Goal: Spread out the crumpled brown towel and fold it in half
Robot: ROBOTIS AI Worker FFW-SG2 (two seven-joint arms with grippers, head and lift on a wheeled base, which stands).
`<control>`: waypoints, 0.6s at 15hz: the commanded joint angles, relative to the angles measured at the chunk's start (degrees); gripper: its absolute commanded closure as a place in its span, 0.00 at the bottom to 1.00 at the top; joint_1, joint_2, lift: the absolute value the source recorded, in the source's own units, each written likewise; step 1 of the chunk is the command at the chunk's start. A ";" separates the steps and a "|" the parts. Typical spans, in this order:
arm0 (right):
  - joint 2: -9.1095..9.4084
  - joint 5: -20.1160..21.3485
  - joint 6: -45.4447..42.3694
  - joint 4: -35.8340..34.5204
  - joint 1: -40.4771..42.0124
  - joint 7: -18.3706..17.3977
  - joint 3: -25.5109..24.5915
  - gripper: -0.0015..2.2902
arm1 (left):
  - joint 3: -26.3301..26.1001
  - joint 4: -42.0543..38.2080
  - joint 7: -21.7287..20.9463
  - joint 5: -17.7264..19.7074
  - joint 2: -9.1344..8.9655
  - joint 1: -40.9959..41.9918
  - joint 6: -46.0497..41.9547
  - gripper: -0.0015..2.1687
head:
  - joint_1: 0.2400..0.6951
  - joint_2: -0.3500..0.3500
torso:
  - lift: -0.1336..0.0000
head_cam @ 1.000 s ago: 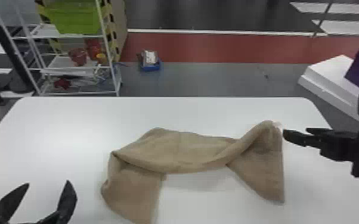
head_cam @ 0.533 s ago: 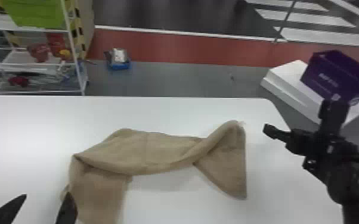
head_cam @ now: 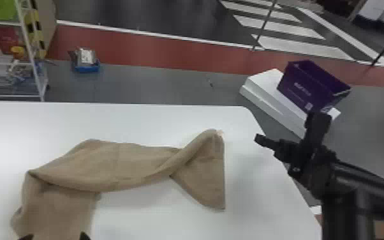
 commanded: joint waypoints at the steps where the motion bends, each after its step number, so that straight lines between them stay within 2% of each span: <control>1: -0.78 -1.49 1.34 0.85 -0.44 -0.02 -1.29 0.03 | -4.35 -0.92 2.24 -4.01 1.74 -1.03 5.97 0.06 | 1.00 0.00 | 0.07; 4: -0.78 -2.02 1.34 1.38 -0.18 0.07 -1.55 0.03 | -4.97 -1.18 3.39 -3.49 1.65 -3.06 10.54 0.06 | 1.00 0.00 | 0.07; 8: -0.78 -1.93 -2.88 3.49 0.35 0.95 -4.10 0.03 | -4.00 -2.76 3.12 -1.46 2.01 -3.93 10.54 0.06 | 1.00 0.00 | 0.07; 9: -1.48 -2.11 -4.28 4.90 -0.09 2.18 -4.10 0.03 | -4.00 -2.85 3.12 -1.20 2.27 -4.11 10.54 0.06 | 1.00 0.00 | 0.07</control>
